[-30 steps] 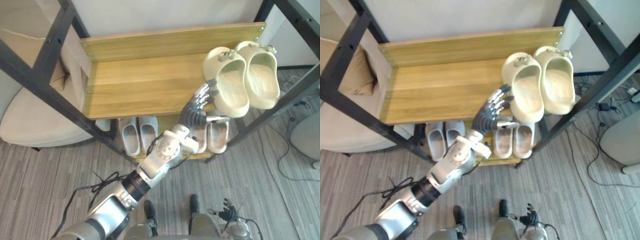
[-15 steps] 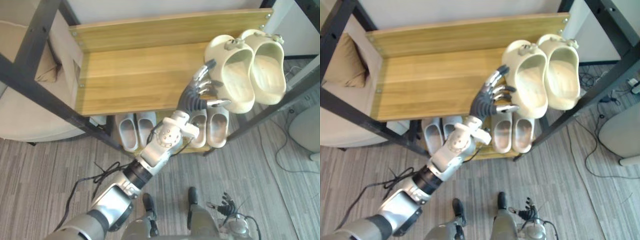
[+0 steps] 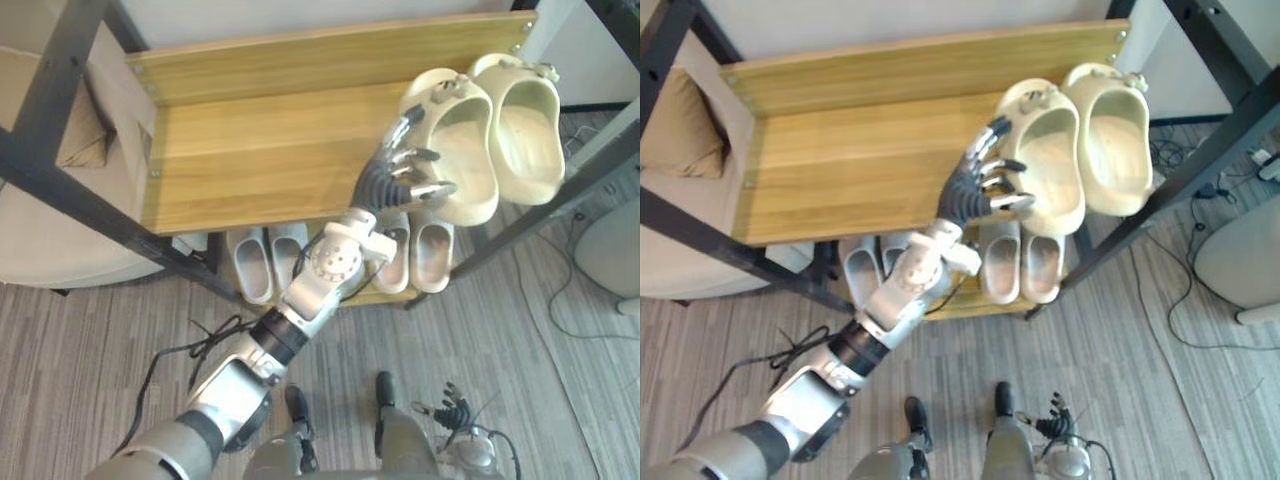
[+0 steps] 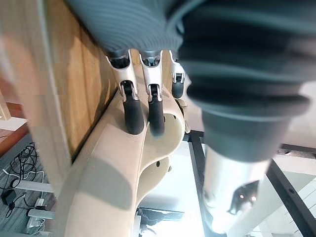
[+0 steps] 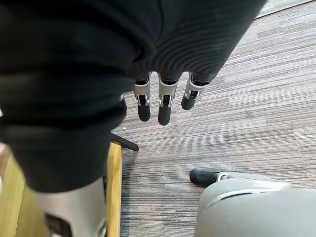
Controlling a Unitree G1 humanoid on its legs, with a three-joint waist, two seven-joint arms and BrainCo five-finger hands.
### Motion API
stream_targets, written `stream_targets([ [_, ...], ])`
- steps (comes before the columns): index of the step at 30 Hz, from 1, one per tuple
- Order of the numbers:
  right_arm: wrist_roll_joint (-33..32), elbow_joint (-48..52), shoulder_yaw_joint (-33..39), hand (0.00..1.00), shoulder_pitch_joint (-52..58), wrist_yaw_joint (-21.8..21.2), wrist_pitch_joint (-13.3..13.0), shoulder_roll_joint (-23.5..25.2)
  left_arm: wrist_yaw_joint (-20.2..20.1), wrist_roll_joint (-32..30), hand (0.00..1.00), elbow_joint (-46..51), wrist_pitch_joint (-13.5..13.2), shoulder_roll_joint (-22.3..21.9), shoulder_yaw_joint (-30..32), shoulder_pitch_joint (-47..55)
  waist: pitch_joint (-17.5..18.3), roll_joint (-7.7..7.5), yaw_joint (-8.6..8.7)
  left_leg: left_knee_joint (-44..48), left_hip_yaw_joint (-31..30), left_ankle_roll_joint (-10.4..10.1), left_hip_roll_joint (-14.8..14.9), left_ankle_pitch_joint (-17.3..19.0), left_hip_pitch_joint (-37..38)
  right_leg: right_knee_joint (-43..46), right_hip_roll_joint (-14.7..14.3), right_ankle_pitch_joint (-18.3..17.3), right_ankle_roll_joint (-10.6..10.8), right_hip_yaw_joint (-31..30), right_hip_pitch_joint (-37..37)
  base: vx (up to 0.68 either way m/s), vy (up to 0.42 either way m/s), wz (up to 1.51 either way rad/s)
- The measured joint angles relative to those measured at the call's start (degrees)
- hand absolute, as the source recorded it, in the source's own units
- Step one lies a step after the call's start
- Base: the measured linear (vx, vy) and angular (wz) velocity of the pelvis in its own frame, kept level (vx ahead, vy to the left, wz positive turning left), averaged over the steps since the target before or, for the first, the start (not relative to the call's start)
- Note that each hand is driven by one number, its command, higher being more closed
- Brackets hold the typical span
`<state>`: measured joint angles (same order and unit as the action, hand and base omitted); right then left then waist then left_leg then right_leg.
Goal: Organize the slippers on the shoe rack
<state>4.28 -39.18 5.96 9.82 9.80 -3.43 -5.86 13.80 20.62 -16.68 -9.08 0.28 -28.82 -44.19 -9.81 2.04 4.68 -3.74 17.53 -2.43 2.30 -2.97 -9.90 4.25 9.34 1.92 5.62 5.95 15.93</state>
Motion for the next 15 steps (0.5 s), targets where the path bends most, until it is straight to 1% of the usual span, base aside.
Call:
stream_targets([
  [4,0.0,-0.15,0.53,0.0,0.01,-0.04,-0.06,0.33,-0.01,-0.28,0.0,-0.62,-0.13,0.37,1.2,-0.03,0.01,0.01,0.04,0.0,-0.16,0.02,0.0,-0.02,0.08,0.0,-0.04,0.03,-0.04,-0.01,-0.09,0.0,0.0,0.0],
  [9,0.01,-0.91,0.57,0.0,-0.12,-0.15,-0.12,0.2,0.42,-0.22,0.0,-0.91,-0.08,1.72,4.47,0.33,0.05,0.07,0.27,0.01,-0.95,0.11,-0.06,-0.1,0.42,-0.18,-0.03,0.09,-0.09,0.39,-0.79,0.01,-0.001,0.04],
  [12,0.05,-3.0,0.56,0.0,-0.38,-0.27,-0.13,-0.51,0.91,-0.12,0.0,-0.16,-0.1,3.28,5.77,2.19,0.25,0.28,0.78,0.01,-2.28,0.13,-0.15,-0.11,1.05,-0.68,-0.02,0.08,-0.09,1.61,-2.39,0.02,0.0,0.18],
  [15,0.05,-5.51,0.5,0.0,-0.71,-0.48,-0.04,-1.04,0.89,1.01,0.0,3.45,-0.18,5.47,7.2,5.27,0.26,0.3,0.84,0.0,-2.9,0.24,-0.28,-0.2,1.06,-1.17,0.07,0.11,-0.07,2.27,-3.05,0.02,0.005,0.13],
])
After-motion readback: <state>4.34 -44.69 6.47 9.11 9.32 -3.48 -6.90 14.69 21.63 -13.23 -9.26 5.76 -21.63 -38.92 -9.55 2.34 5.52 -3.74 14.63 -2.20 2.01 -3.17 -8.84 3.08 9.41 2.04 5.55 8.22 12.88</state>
